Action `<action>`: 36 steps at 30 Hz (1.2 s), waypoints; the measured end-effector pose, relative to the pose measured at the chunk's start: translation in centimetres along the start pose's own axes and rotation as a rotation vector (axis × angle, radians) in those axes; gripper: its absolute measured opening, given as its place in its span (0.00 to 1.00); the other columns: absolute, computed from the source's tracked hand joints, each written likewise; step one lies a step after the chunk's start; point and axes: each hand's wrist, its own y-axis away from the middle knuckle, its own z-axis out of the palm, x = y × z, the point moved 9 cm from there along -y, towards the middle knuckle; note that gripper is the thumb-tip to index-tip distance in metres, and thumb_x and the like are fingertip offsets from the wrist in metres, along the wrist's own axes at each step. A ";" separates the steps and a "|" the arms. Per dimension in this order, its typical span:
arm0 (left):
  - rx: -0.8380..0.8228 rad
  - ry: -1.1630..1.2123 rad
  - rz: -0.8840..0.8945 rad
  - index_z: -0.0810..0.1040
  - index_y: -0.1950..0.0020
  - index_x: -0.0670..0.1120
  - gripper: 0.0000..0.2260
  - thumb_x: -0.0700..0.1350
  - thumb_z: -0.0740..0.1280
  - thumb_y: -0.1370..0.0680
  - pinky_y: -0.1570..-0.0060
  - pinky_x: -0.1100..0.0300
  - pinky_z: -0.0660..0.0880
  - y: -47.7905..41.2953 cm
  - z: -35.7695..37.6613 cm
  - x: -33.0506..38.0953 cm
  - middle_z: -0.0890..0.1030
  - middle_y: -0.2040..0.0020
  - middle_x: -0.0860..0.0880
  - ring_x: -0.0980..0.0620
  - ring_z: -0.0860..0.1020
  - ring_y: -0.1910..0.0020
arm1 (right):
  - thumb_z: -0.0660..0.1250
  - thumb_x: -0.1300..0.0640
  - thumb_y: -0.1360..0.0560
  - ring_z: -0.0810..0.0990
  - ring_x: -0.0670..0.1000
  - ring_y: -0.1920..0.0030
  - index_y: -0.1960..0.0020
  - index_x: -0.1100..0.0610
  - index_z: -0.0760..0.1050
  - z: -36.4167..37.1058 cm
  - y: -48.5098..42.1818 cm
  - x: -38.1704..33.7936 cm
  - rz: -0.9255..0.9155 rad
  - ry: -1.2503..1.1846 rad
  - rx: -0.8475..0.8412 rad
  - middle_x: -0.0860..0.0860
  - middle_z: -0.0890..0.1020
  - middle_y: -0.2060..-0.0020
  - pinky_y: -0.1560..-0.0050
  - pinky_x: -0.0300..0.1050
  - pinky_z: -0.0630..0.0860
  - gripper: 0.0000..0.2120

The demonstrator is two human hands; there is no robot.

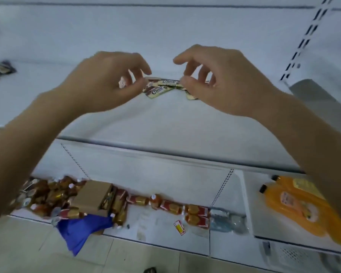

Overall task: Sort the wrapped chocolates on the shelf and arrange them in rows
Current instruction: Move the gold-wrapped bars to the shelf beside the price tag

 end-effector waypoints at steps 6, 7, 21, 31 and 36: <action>-0.358 -0.073 0.027 0.63 0.29 0.52 0.37 0.71 0.50 0.33 0.35 0.54 0.62 -3.4 7.4 -8.1 0.65 0.31 0.45 0.46 0.64 0.32 | 0.61 0.36 0.29 0.72 0.50 0.41 0.32 0.47 0.65 6.5 -5.0 7.6 0.152 0.191 -0.286 0.48 0.70 0.37 0.39 0.50 0.69 0.28; -0.427 -0.065 0.023 0.57 0.26 0.52 0.41 0.72 0.48 0.34 0.32 0.55 0.56 -3.4 8.9 -8.8 0.59 0.27 0.45 0.46 0.59 0.29 | 0.60 0.34 0.30 0.67 0.51 0.36 0.31 0.47 0.64 7.3 -5.1 8.5 0.167 0.219 -0.305 0.49 0.68 0.34 0.36 0.50 0.65 0.32; -0.333 0.607 -0.056 0.50 0.25 0.51 0.33 0.57 0.62 0.25 0.31 0.62 0.56 -7.6 11.1 -9.1 0.57 0.27 0.54 0.61 0.56 0.29 | 0.67 0.31 0.38 0.66 0.37 0.35 0.33 0.41 0.63 7.6 -4.3 11.5 0.417 -0.244 -0.236 0.38 0.69 0.37 0.35 0.37 0.62 0.37; -0.531 0.201 -0.077 0.45 0.24 0.51 0.44 0.73 0.55 0.31 0.31 0.60 0.52 -5.9 13.2 -8.8 0.56 0.26 0.52 0.53 0.53 0.27 | 0.60 0.23 0.43 0.61 0.46 0.32 0.25 0.51 0.52 8.8 -3.2 12.4 0.401 0.068 -0.386 0.47 0.65 0.31 0.33 0.44 0.60 0.54; -0.387 0.351 -0.076 0.58 0.26 0.48 0.30 0.55 0.64 0.25 0.45 0.70 0.59 -6.7 12.2 -8.2 0.66 0.41 0.51 0.55 0.65 0.38 | 0.59 0.29 0.40 0.65 0.43 0.43 0.30 0.51 0.64 7.9 -3.9 11.4 0.376 0.070 -0.252 0.45 0.71 0.45 0.42 0.40 0.64 0.44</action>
